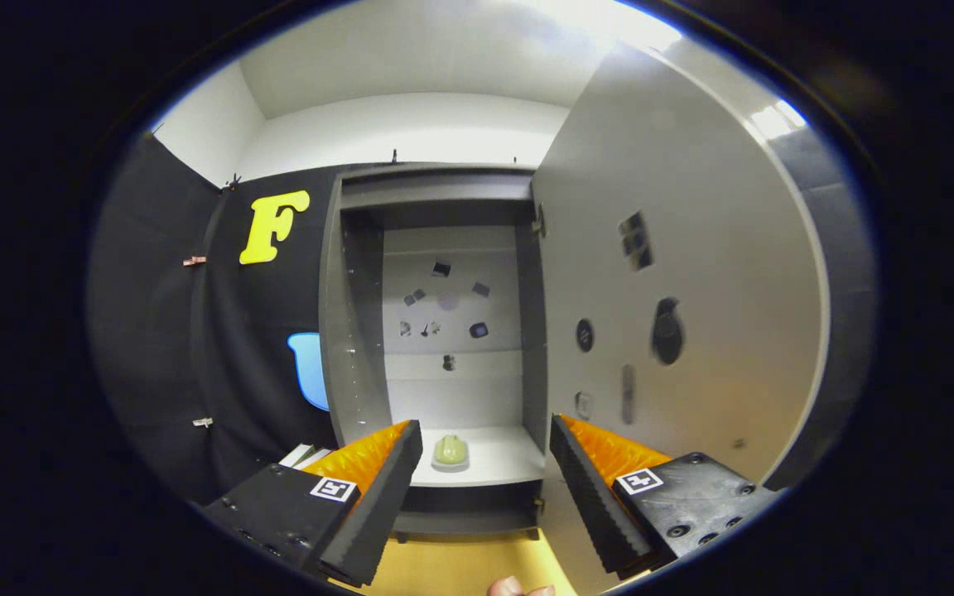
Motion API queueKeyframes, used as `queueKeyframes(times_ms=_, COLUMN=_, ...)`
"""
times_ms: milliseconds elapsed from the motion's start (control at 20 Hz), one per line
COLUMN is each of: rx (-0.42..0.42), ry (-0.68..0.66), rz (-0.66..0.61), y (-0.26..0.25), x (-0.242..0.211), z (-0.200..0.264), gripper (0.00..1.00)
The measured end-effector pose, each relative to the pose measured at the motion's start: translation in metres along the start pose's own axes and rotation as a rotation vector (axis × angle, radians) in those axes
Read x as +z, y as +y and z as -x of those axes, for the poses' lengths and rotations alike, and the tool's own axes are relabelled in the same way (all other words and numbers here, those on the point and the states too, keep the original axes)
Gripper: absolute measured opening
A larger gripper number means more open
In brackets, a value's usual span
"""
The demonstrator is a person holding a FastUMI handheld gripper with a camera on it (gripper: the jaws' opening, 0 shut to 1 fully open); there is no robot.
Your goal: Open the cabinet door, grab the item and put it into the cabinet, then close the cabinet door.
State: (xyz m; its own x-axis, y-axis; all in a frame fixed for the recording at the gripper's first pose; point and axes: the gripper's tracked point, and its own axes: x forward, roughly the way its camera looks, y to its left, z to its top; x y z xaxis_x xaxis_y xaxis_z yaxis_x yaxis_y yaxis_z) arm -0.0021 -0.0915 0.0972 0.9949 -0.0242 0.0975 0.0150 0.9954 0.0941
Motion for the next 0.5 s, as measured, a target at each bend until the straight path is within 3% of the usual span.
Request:
queueKeyframes(times_ms=350, rx=0.025, ry=0.046, rz=-0.015, y=-0.056, x=0.003, z=0.097, gripper=0.97)
queueKeyframes(times_ms=500, rx=-0.026, ry=0.042, rz=-0.014, y=-0.097, x=0.01, z=0.121, gripper=0.97)
